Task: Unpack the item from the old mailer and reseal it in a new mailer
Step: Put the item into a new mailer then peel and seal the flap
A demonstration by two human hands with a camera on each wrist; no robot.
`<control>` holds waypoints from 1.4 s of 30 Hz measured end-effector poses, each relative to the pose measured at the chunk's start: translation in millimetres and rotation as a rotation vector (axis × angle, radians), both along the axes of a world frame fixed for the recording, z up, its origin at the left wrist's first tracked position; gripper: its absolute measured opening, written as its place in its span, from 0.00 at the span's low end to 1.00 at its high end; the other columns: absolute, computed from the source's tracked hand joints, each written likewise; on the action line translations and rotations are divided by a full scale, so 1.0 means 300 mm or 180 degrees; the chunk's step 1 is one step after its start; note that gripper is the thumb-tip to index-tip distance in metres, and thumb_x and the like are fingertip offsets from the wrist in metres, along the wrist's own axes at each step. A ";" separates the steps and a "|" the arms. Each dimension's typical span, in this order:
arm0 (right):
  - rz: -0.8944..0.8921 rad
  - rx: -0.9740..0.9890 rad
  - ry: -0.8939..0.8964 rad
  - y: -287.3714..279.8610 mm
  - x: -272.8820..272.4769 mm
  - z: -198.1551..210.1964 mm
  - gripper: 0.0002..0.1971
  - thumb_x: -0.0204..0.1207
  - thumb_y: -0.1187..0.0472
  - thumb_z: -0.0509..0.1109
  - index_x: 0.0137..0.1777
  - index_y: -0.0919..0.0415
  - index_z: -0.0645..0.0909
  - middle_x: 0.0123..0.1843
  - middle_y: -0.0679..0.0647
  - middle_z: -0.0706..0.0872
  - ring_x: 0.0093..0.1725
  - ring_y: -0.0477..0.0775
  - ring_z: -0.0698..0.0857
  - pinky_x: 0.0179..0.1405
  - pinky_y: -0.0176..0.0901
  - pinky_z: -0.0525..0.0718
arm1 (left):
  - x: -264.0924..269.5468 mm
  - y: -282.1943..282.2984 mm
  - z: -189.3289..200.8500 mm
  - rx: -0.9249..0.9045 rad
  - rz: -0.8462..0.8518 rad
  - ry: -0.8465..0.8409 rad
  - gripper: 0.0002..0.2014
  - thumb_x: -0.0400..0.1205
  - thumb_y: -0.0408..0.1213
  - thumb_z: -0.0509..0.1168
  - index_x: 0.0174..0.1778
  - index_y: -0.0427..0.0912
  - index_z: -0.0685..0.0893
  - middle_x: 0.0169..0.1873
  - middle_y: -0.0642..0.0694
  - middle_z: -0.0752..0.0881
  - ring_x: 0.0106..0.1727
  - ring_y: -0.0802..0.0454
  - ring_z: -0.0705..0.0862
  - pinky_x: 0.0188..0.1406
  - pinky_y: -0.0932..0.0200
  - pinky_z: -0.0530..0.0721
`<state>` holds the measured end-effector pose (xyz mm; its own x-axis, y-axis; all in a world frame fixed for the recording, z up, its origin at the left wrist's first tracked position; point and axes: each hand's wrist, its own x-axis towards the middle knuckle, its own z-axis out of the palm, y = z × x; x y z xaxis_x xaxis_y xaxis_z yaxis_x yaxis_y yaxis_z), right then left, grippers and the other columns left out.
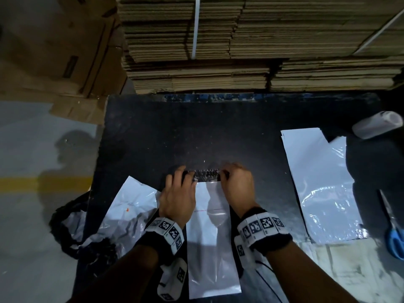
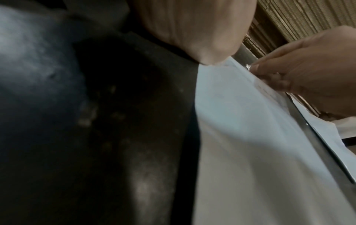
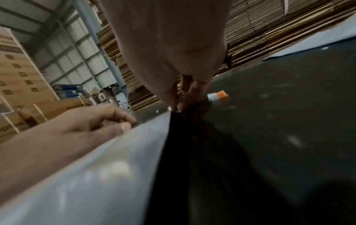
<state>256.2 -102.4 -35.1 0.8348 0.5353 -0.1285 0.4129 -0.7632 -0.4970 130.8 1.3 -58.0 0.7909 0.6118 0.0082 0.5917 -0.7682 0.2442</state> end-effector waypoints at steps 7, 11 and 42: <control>-0.1538 0.1077 0.0908 -0.066 0.108 0.036 0.08 0.72 0.65 0.73 0.36 0.51 0.86 0.37 0.54 0.91 0.37 0.56 0.90 0.43 0.53 0.90 | 0.006 -0.008 0.014 -0.0127 0.0127 -0.0111 0.09 0.79 0.43 0.69 0.51 0.46 0.82 0.63 0.50 0.82 0.53 0.48 0.82 0.35 0.51 0.85; -0.1701 0.1401 0.1112 -0.129 0.150 0.080 0.08 0.72 0.67 0.72 0.36 0.52 0.85 0.34 0.52 0.90 0.33 0.53 0.90 0.41 0.54 0.90 | 0.007 -0.018 0.014 0.0017 0.0097 -0.0018 0.05 0.80 0.44 0.67 0.48 0.48 0.81 0.62 0.50 0.82 0.52 0.48 0.82 0.32 0.51 0.85; 0.2675 -0.0340 0.0642 0.295 -0.809 0.138 0.12 0.63 0.66 0.71 0.48 0.66 0.84 0.52 0.63 0.82 0.53 0.67 0.82 0.46 0.54 0.83 | -0.815 0.207 0.260 -0.1435 0.1178 -0.1214 0.27 0.71 0.46 0.52 0.45 0.27 0.87 0.44 0.26 0.86 0.46 0.40 0.83 0.47 0.50 0.76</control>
<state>13.5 -13.9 6.3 0.1244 0.9405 -0.3161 0.7722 -0.2918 -0.5644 -113.7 63.4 20.2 0.5222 0.8496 -0.0742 0.6046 -0.3074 0.7348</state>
